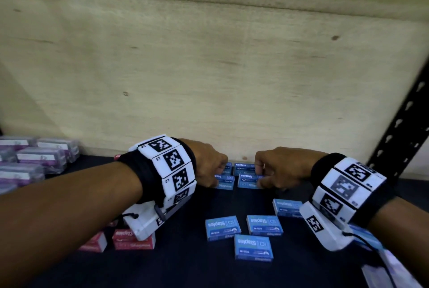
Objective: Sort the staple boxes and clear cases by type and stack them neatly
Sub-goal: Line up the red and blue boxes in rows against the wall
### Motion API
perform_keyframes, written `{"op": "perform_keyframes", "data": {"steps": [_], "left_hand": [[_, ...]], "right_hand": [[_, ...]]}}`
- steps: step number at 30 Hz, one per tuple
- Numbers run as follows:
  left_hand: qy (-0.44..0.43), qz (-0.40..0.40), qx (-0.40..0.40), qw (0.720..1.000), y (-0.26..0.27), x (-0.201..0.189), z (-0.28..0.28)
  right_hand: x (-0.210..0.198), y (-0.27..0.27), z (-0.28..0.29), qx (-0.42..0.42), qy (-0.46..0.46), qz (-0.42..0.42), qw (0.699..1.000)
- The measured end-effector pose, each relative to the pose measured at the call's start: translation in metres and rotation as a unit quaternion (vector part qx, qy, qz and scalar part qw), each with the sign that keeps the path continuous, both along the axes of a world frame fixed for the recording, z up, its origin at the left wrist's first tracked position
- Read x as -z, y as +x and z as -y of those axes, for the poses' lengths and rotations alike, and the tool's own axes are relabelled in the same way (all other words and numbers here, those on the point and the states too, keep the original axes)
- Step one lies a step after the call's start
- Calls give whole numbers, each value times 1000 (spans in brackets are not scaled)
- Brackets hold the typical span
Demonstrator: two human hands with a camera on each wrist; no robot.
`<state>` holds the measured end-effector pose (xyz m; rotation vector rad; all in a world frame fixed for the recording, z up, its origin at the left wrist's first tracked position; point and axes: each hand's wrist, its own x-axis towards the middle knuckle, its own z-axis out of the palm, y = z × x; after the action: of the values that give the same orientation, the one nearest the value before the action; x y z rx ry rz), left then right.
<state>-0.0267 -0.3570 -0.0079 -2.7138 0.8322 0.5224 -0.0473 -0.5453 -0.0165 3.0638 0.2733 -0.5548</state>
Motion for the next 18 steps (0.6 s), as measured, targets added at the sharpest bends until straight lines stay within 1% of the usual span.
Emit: {"op": "perform_keyframes", "data": {"steps": [11, 18], "left_hand": [[-7, -5, 2, 1000, -2, 0, 1], [-2, -9, -36, 999, -1, 2, 3]], "right_hand": [[2, 2, 0, -2, 11, 6, 1000], [6, 1, 8, 19, 31, -4, 999]]}}
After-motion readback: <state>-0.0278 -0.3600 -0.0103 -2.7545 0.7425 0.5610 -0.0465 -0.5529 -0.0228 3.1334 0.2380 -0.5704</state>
